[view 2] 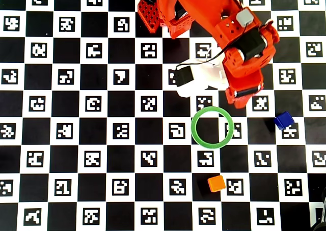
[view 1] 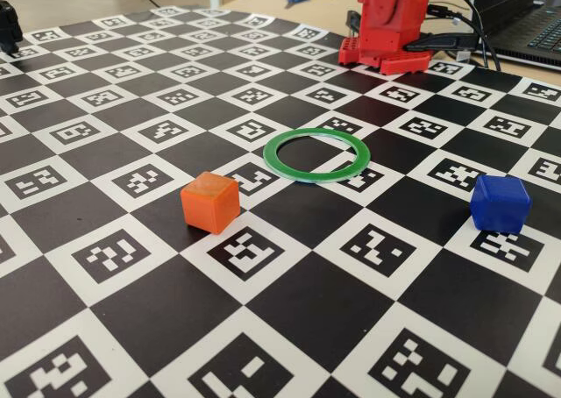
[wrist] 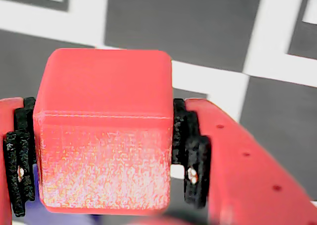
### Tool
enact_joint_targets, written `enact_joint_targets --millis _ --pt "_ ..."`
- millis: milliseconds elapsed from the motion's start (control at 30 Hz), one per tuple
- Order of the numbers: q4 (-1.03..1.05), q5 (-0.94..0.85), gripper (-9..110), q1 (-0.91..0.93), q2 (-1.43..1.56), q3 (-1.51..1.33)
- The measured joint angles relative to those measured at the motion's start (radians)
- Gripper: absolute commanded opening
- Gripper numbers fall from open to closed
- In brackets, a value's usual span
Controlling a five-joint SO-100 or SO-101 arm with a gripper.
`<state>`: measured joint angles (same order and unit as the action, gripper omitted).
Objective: Grab the red cube then put it in the green circle then put the blue cube on top and finally the orange cube on top
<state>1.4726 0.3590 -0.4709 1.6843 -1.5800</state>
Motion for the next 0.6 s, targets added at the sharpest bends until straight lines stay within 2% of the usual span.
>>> enact_joint_targets --millis 400,600 --pt "-0.138 0.057 6 0.046 -0.195 0.038" --pt "-0.258 0.037 5 0.046 -0.210 -0.052"
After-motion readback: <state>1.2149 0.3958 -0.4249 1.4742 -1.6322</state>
